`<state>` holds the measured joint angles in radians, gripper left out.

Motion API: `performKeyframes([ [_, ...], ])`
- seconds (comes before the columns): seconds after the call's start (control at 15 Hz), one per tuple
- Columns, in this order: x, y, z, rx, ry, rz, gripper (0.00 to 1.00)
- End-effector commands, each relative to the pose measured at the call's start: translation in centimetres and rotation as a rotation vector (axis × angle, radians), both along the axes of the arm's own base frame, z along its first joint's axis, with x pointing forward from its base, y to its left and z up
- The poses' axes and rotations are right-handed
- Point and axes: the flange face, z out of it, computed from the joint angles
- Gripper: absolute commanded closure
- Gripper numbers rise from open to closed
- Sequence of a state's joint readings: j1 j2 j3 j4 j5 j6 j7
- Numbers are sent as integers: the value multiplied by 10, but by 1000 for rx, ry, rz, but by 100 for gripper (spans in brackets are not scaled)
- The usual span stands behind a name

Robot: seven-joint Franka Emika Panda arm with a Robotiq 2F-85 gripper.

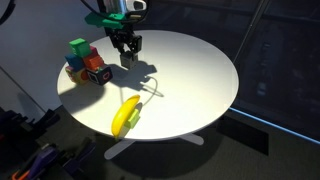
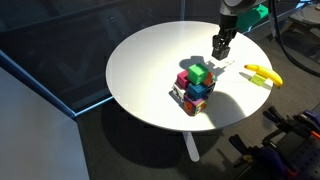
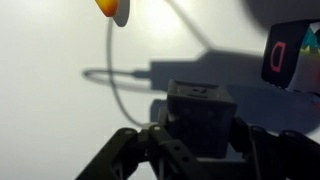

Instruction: Move the gray block from the stack and put it on the table

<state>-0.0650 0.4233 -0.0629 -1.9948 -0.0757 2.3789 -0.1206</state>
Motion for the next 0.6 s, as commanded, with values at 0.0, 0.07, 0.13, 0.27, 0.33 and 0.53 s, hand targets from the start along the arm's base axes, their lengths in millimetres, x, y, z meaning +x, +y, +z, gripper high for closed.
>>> performKeyframes([
  [0.0, 9, -7, -9, 1, -6, 26, 69],
  [0.07, 9, -8, -13, 1, -4, 25, 69],
  [0.13, 9, -8, -16, 0, -3, 25, 69],
  [0.27, 9, -10, -22, 0, -6, 24, 69],
  [0.33, 9, -11, -25, -2, -9, 23, 69],
  [0.53, 10, -13, -35, -4, -13, 20, 69],
])
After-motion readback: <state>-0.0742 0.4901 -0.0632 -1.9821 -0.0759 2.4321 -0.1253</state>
